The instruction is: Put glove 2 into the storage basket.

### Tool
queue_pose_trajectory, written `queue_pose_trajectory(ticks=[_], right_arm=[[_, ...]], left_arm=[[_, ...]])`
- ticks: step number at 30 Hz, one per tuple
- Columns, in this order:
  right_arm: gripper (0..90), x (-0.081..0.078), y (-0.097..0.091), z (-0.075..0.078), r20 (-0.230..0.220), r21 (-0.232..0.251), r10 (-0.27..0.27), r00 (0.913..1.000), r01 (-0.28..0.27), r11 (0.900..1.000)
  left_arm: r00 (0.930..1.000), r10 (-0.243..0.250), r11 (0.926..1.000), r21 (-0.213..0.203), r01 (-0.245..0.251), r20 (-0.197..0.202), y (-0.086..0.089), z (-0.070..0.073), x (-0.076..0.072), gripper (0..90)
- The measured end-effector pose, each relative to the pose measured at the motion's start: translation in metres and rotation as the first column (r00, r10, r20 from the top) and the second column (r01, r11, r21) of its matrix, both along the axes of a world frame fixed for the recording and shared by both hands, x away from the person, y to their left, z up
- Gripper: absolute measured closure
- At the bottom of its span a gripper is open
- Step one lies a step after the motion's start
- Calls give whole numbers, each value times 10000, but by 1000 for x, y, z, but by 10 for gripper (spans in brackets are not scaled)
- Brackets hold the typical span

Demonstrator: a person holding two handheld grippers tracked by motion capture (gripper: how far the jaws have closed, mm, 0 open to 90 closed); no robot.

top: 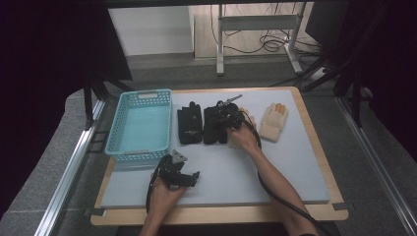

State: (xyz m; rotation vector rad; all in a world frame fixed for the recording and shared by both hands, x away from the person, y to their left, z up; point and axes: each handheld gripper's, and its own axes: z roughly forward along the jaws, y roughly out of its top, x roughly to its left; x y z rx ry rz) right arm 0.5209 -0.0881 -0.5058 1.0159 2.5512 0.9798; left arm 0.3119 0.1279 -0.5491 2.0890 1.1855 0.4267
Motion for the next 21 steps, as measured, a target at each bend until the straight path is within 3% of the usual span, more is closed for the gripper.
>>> queue_pose_trajectory(ticks=[10, 21], right_arm=[[892, -11, -5, 22, 260, 448, 291, 9992, -303, 9985], [892, -49, -7, 57, 724, 797, 850, 9937, -907, 9927]], left_arm=[[10000, -9, 10000, 33, 9, -1, 0, 0, 0, 41], [10000, -20, 10000, 35, 20, 15, 0, 0, 0, 41]])
